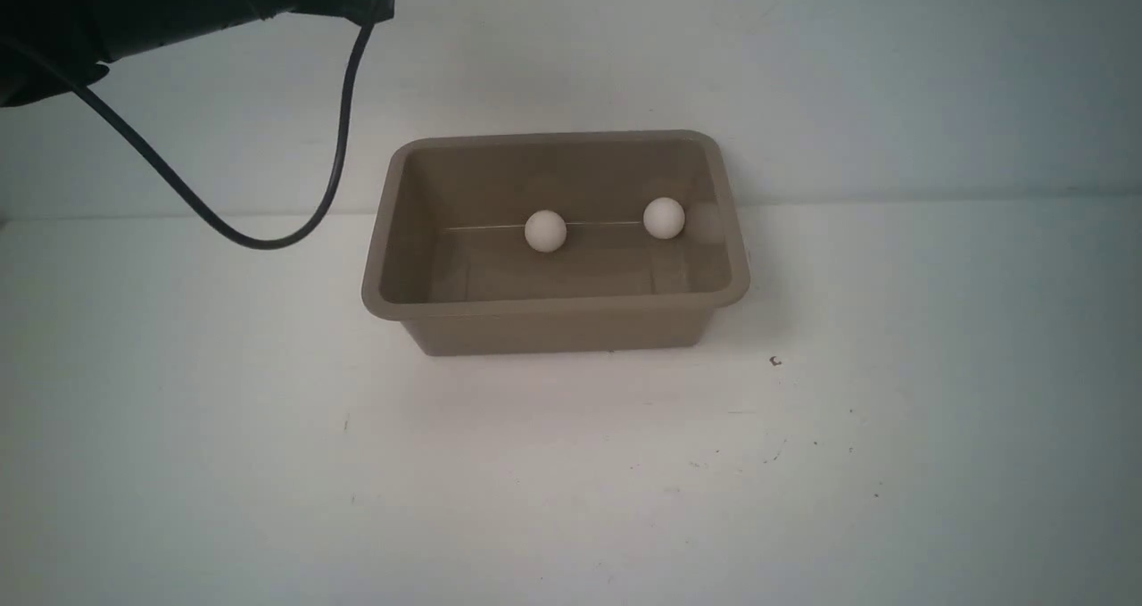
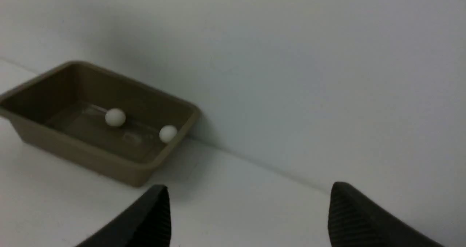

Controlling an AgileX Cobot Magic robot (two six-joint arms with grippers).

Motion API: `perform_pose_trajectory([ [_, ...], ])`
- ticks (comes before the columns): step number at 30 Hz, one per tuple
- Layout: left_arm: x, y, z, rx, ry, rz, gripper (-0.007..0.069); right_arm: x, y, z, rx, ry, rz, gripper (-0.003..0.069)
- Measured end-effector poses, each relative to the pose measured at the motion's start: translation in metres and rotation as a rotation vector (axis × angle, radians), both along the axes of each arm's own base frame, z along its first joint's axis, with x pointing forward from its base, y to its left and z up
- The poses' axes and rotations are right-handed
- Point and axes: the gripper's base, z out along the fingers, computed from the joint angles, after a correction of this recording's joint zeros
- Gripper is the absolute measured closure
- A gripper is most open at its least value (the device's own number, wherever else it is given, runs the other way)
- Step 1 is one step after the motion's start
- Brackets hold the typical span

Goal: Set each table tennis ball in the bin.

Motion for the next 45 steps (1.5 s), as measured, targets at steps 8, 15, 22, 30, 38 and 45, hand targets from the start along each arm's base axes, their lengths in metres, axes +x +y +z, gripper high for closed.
perform_pose_trajectory([
  [8,-0.004,-0.006,0.001,-0.017,-0.008,-0.073,0.0146,0.007,0.006,-0.096,0.072,0.102,0.024,0.0132],
  [15,-0.005,-0.008,0.002,-0.024,-0.010,-0.103,0.0146,0.009,0.009,-0.117,0.113,0.136,0.032,0.0132],
  [22,-0.007,-0.010,0.003,-0.031,-0.013,-0.130,0.0146,0.006,0.009,-0.125,0.100,0.214,0.038,0.0134],
  [30,-0.009,-0.012,0.003,-0.037,-0.016,-0.160,0.0146,0.004,0.009,-0.131,0.086,0.278,0.043,0.0134],
  [38,-0.010,-0.013,0.004,-0.058,-0.005,-0.181,0.0146,0.003,0.014,-0.127,0.160,0.269,0.068,0.0134],
  [45,-0.012,-0.015,0.004,-0.078,0.005,-0.203,0.0146,0.014,0.011,-0.121,0.193,0.076,0.032,0.0134],
])
